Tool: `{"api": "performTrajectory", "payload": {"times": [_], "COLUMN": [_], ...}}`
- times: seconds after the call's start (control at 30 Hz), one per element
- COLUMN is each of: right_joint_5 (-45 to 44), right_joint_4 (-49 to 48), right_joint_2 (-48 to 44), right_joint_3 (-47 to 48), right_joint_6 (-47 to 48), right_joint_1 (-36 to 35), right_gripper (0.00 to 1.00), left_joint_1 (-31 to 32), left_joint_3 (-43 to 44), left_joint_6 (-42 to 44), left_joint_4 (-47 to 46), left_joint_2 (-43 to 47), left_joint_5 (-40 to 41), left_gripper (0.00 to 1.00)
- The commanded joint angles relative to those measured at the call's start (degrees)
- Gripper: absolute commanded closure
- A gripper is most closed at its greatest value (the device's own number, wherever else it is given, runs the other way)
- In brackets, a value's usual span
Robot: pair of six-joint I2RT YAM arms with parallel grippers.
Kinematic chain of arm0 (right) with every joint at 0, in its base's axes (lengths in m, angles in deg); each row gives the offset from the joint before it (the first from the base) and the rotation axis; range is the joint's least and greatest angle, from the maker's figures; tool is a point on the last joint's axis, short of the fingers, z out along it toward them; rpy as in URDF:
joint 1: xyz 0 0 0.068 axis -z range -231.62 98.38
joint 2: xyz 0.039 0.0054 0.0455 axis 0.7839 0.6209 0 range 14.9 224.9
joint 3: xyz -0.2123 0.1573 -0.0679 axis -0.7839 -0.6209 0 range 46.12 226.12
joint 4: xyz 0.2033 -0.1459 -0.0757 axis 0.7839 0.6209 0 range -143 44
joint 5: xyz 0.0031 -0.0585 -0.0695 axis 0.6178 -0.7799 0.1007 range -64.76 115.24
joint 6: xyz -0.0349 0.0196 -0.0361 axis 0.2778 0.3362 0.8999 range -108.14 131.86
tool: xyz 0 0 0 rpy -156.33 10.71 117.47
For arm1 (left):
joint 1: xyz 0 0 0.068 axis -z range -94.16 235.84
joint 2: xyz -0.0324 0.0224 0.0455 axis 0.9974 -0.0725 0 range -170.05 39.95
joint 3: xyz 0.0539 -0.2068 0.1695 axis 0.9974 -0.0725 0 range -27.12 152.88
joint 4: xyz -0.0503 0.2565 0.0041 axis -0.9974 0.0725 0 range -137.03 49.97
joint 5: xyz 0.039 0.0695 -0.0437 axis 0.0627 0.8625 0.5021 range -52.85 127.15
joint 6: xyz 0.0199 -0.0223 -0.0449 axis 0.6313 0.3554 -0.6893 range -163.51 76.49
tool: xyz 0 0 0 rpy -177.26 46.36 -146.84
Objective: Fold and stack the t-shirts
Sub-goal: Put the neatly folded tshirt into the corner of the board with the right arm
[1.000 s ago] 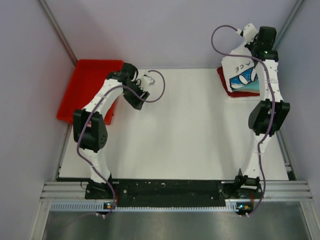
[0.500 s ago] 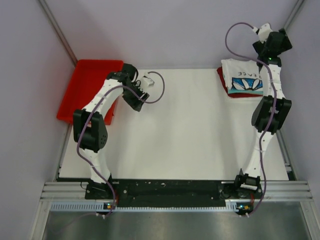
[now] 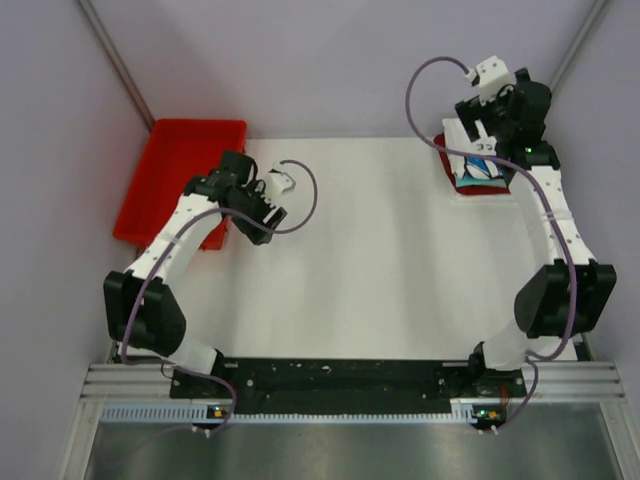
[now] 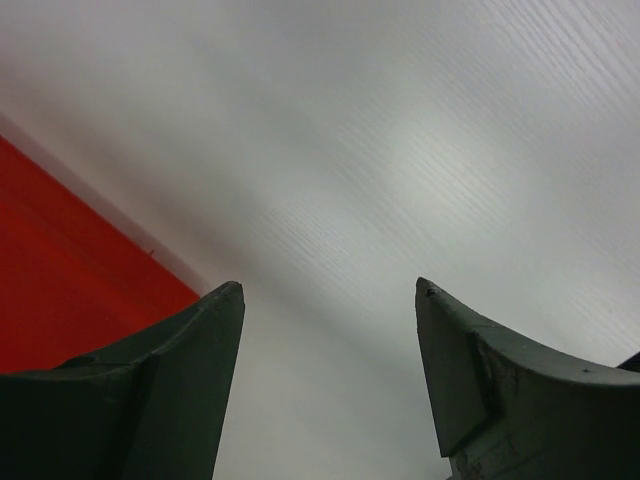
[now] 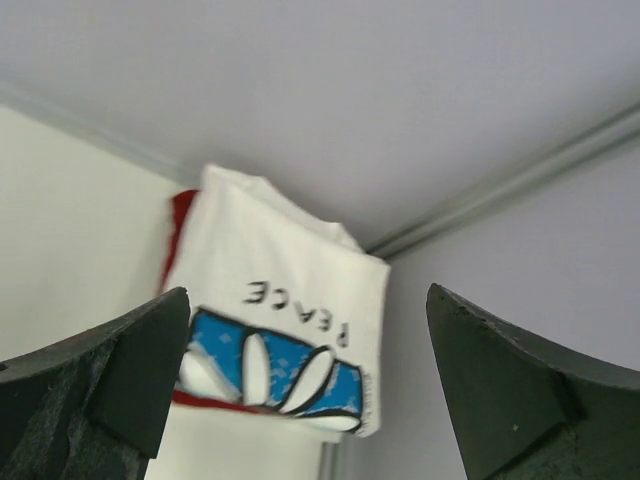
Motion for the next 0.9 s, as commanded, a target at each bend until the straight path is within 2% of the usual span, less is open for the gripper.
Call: {"api": "performTrajectory", "payload": {"times": [0.0,0.1,0.13,0.23,0.37,0.47,0.57,0.7,0.8,0.83,0.87], "right_joint_5": [11.15,17.02,20.01,23.99,19.96,21.10,15.76,4.51,0.81,1.84,1.93], "right_joint_4": [0.05,-1.18,-2.23,-9.76,-19.27,-29.62,-29.49,-34.39,-42.37,-39.01,-41.07], "right_joint_2": [-15.22,-23.58,-26.74,-36.23,-45.91,-52.06,-54.36,-56.30,-55.34,-56.03,-55.95], "right_joint_3": [-16.17,-29.71,-33.50,-47.46,-60.75,-72.17,-78.34,-86.42,-92.58,-91.46,-92.32], "right_joint_6": [-5.12,-8.71,-12.64,-20.21,-30.32,-34.12,-36.94,-38.17,-39.75,-39.06,-38.88], "right_joint_1": [-5.08,-7.73,-7.65,-7.65,-7.91,-7.91,-8.00,-8.00,-7.91,-8.00,-8.00], "right_gripper": [0.01,0.01,0.01,0.01,0.01,0.01,0.01,0.01,0.01,0.01,0.01], "left_joint_1": [-0.57,-1.01,-1.27,-1.97,-3.11,-4.70,-4.79,-5.14,-5.49,-5.84,-6.36], "left_joint_3": [-10.21,-18.55,-21.80,-31.38,-42.28,-52.65,-60.40,-63.66,-64.19,-64.63,-64.98], "left_joint_6": [-0.19,-1.59,-2.38,-5.29,-9.40,-14.24,-17.59,-20.15,-20.41,-20.32,-20.23], "left_joint_4": [-7.75,-14.68,-17.23,-27.07,-42.44,-55.44,-69.26,-76.05,-77.11,-77.90,-78.43], "left_joint_2": [11.79,18.90,21.97,27.96,32.89,36.05,37.29,35.72,33.78,33.43,33.25], "left_joint_5": [-1.75,-2.36,-2.71,-3.94,-1.15,-0.79,4.56,7.22,7.48,7.39,6.69], "left_gripper": [0.26,0.25,0.25,0.23,0.18,0.03,0.01,0.01,0.01,0.01,0.01]}}
